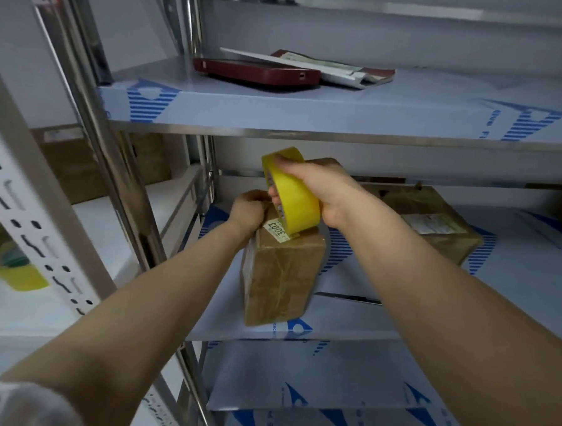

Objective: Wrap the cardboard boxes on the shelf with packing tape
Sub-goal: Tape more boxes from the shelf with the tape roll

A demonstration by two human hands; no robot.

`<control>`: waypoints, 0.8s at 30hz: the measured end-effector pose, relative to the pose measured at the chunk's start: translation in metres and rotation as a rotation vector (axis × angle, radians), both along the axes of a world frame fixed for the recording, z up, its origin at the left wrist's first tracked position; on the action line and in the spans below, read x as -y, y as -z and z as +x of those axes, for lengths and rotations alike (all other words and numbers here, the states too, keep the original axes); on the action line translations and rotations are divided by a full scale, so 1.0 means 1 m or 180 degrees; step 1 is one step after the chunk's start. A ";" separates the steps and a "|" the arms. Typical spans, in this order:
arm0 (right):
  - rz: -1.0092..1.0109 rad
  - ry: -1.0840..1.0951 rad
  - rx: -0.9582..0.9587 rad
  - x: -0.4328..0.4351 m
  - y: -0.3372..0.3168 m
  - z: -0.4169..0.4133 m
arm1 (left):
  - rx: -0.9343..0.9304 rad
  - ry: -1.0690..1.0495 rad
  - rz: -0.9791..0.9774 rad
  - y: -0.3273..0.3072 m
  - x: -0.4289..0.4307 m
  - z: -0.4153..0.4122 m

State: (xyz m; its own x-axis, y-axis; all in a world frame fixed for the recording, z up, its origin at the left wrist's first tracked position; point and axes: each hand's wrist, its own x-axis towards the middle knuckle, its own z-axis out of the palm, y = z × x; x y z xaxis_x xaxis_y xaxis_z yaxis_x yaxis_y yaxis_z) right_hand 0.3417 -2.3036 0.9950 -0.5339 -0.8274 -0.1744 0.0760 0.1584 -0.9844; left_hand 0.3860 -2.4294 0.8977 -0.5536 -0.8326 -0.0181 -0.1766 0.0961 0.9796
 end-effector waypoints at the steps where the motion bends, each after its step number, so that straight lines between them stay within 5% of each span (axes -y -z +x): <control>1: -0.0024 0.0007 0.0059 0.000 -0.003 0.002 | 0.0029 -0.0081 -0.0018 0.001 0.001 -0.002; 10: -0.0265 0.0260 0.0348 -0.050 0.001 0.013 | -0.0147 -0.0269 -0.0085 0.011 -0.008 -0.007; 16: 0.0098 0.0321 0.0015 -0.093 0.019 0.029 | -0.0259 -0.0369 0.0030 0.017 -0.001 -0.011; 24: 0.0216 0.0481 0.0350 -0.099 0.055 0.033 | -0.0564 -0.0364 0.0409 0.014 -0.002 -0.006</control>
